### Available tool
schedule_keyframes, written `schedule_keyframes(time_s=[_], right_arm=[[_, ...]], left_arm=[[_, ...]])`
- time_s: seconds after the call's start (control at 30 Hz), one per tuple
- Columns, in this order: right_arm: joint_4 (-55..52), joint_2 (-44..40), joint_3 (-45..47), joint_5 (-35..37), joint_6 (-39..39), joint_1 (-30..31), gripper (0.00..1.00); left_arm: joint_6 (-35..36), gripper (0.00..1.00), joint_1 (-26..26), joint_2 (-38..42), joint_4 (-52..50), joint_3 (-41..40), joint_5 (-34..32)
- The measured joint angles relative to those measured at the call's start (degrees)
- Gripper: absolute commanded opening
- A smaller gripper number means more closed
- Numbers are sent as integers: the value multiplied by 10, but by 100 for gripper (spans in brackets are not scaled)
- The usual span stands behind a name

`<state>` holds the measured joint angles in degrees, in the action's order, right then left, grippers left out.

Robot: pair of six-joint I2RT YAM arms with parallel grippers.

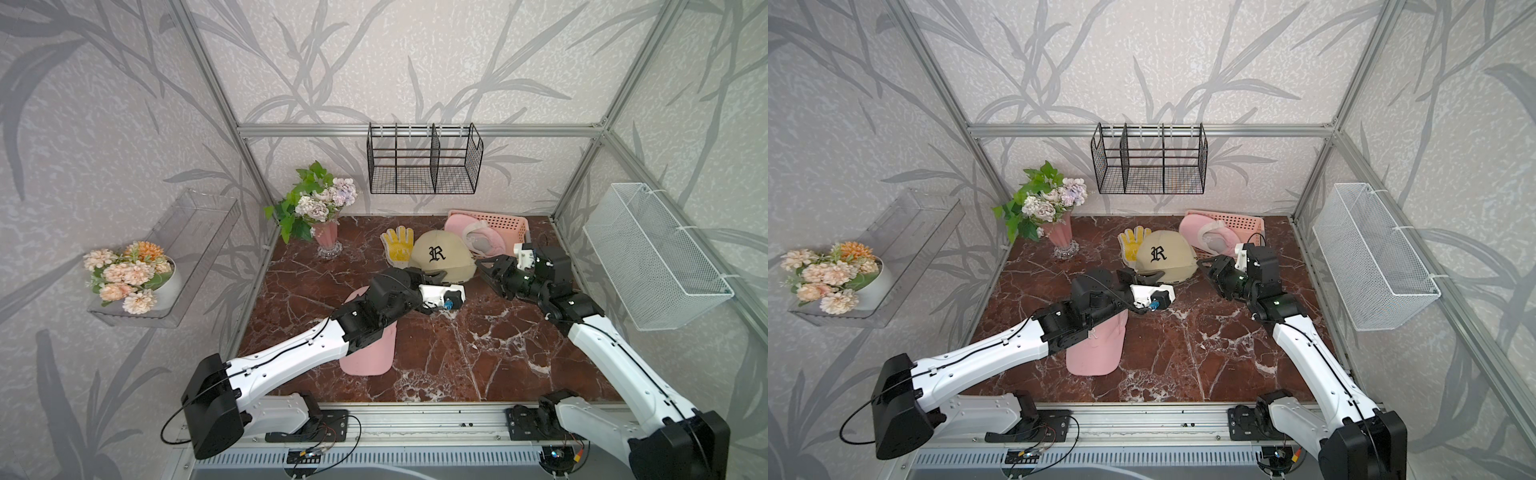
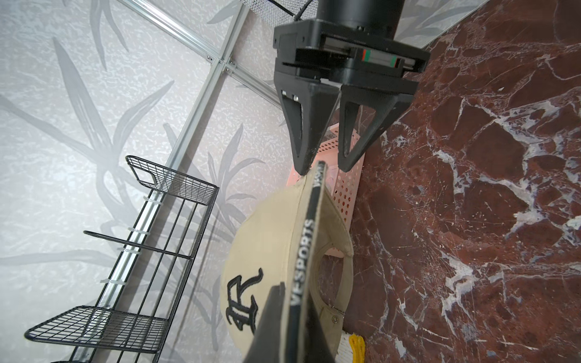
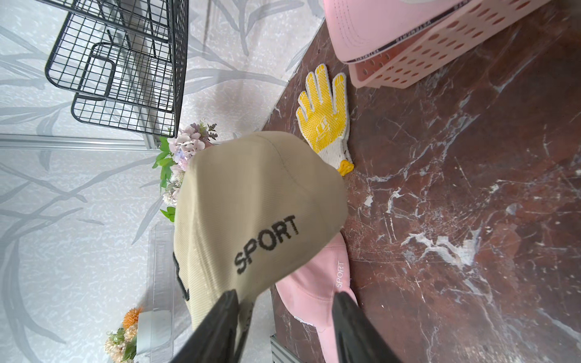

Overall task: Turn the baseball cap inside out
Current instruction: Place the baseball cap at the center of the board.

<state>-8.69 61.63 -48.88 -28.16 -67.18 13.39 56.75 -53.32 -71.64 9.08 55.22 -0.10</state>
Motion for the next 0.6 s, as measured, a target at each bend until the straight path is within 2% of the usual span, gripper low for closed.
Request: schedule_keyframes(time_s=[0.17, 0.27, 0.33, 0.43, 0.47, 0.53, 0.6], right_arm=[[20, 17, 0, -5, -6, 0, 47], [29, 25, 0, -5, -7, 0, 41], [32, 28, 2, -5, -8, 1, 35], [34, 33, 3, -5, -9, 2, 17], [37, 34, 4, -5, -7, 2, 11], [42, 35, 5, -4, -6, 3, 1], [45, 35, 5, -3, -5, 3, 0]], left_arm=[[10, 0, -12, -2, 8, -4, -13], [13, 0, -19, -5, 15, -8, -17], [14, 0, -24, -10, 18, -10, -20], [16, 0, -30, -16, 21, -10, -24], [16, 2, -31, -17, 21, -10, -25], [16, 16, -33, -19, 21, -11, -28], [14, 28, -33, -19, 21, -14, -25]])
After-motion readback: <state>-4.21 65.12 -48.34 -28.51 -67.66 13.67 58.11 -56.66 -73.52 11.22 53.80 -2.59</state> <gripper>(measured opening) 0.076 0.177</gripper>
